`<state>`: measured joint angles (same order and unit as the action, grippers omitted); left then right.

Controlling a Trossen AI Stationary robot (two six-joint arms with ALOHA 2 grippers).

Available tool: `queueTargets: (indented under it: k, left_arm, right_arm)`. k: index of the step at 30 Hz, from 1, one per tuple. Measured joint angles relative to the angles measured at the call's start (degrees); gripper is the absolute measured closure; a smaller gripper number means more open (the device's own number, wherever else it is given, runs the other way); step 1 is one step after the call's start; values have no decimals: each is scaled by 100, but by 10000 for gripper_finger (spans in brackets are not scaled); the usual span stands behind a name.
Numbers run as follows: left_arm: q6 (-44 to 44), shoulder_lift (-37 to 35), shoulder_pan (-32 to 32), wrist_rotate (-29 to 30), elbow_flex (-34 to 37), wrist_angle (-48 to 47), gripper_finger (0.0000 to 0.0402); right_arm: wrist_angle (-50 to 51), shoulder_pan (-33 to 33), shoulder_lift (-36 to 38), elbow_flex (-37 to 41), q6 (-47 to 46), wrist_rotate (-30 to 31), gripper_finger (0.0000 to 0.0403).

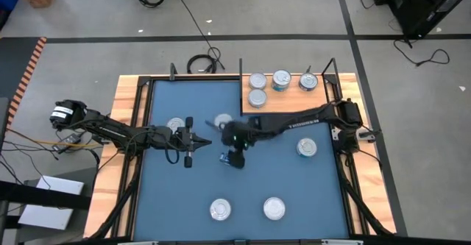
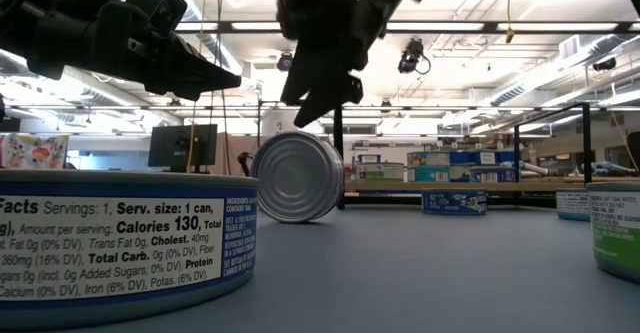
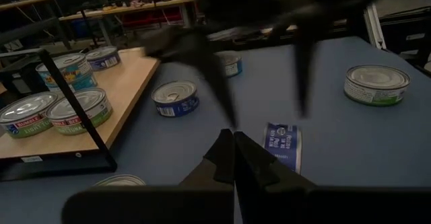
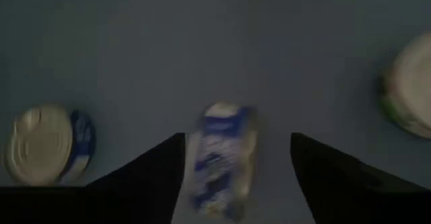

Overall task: Stack canned seafood by type on shelf
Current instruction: Stack the left blue tuna can on to the blue tuna can on the shelf

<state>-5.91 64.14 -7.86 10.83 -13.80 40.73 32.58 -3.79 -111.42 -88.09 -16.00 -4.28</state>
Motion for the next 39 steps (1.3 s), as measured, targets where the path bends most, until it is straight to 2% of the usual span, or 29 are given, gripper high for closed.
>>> queueTargets:
  k: [5, 9, 19, 22, 39]
  left_arm:
    - [0, 0, -2, 0, 0, 0, 400]
    - [5, -2, -2, 0, 0, 0, 400]
    - [17, -1, -1, 0, 0, 0, 400]
    - [17, -2, -2, 0, 0, 0, 400]
    - [20, 0, -2, 3, -7, -102, 400]
  right_arm:
    - [294, -449, -4, 0, 165, 939, 97]
    - [280, -532, -4, 0, 126, 1261, 85]
    - [-141, -525, -11, 260, -101, 1118, 86]
    - [-129, -540, -11, 286, -221, 1249, 85]
    - [-267, -558, -247, 273, -141, 1240, 97]
